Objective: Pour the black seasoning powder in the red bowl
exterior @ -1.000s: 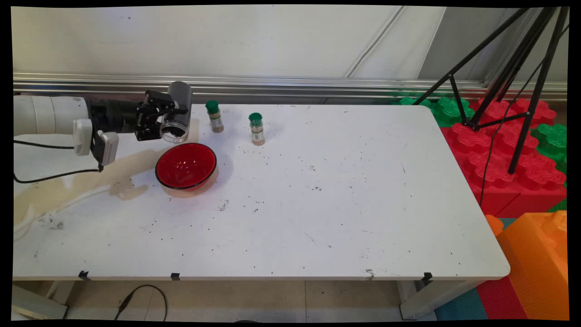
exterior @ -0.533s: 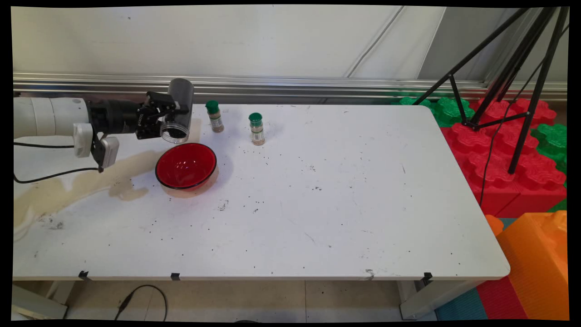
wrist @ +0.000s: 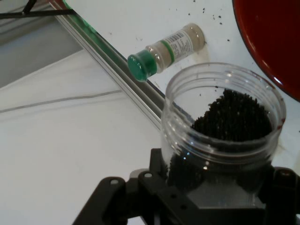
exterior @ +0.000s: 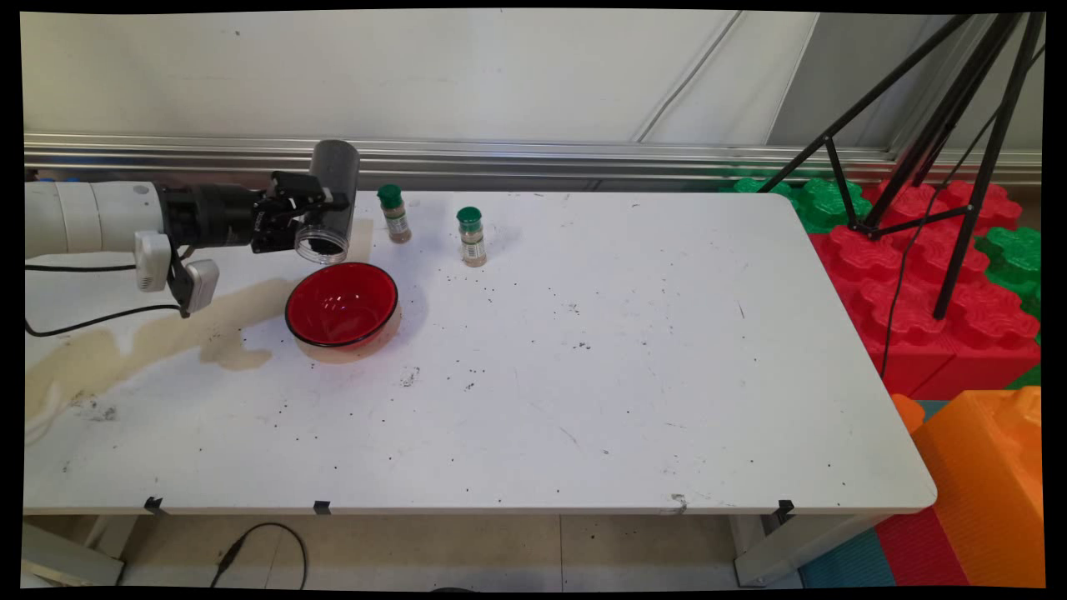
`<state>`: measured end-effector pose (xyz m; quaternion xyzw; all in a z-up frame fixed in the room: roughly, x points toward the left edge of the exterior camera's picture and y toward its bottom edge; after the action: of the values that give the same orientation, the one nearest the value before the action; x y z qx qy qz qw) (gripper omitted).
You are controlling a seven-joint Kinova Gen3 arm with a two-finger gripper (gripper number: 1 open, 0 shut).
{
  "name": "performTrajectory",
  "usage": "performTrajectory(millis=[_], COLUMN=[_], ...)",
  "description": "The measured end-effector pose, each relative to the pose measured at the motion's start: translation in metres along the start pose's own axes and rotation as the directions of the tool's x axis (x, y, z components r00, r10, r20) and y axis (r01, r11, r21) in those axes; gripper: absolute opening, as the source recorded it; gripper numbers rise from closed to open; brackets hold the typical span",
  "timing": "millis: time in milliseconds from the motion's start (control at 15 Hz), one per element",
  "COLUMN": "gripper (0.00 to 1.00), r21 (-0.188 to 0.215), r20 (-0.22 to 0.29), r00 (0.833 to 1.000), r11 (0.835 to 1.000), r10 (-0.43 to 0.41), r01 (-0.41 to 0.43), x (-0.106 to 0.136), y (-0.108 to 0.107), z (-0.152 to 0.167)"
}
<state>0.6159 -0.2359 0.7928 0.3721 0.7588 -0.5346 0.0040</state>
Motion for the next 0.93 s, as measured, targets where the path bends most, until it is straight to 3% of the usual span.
performTrajectory(millis=[933], gripper=[0.00], r21=[0.034], r20=[0.000], r00=[0.993], r11=[0.992], r10=[0.119], r01=[-0.119], x=[0.0057], y=[-0.0022], z=[-0.0006])
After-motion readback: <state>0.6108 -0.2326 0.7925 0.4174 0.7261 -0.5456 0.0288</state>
